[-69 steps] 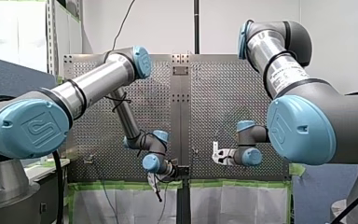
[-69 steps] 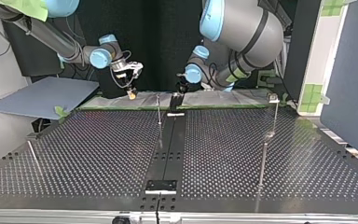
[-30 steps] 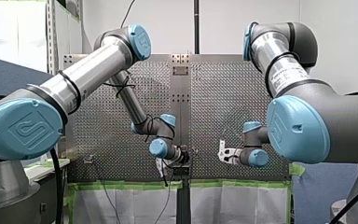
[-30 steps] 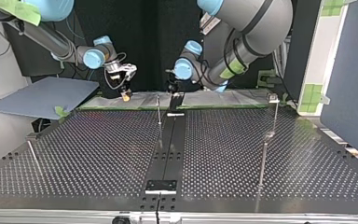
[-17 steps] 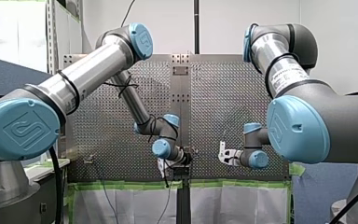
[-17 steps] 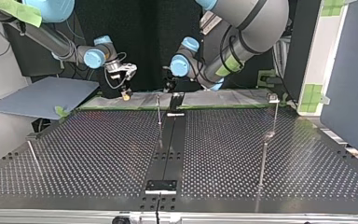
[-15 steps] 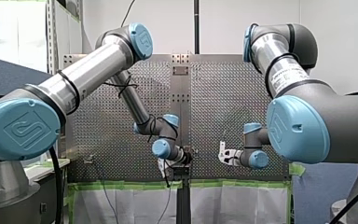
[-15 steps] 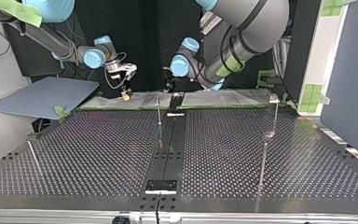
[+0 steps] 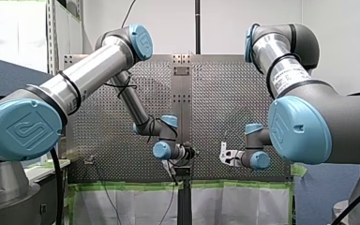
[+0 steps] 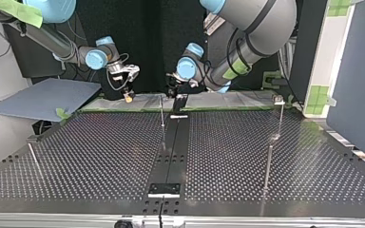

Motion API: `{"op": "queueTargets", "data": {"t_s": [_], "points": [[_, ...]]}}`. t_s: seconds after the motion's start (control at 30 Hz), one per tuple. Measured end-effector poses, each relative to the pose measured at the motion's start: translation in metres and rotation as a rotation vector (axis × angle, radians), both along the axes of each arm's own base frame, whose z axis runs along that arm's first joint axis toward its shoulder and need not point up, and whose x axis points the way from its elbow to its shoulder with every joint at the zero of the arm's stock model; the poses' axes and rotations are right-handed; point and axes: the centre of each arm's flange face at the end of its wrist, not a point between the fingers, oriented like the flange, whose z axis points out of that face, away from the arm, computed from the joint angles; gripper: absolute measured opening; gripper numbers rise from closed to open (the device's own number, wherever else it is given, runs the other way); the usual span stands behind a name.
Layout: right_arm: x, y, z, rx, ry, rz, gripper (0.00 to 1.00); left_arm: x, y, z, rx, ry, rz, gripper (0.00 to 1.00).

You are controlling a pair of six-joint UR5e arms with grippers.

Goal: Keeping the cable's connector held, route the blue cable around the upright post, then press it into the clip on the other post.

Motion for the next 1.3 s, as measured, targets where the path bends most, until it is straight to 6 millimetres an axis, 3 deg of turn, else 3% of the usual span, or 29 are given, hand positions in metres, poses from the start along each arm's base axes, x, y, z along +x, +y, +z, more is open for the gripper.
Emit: {"op": "queueTargets", "data": {"t_s": [0.67, 1.3], "points": [[0.001, 0.001, 0.000, 0.001, 0.000, 0.002, 0.00, -0.014, 0.003, -0.016, 0.132, 0.021, 0.033, 0.00], [0.002, 0.002, -0.001, 0.002, 0.000, 0.004, 0.00, -0.005, 0.001, -0.018, 0.014, 0.012, 0.032, 0.00]]}}
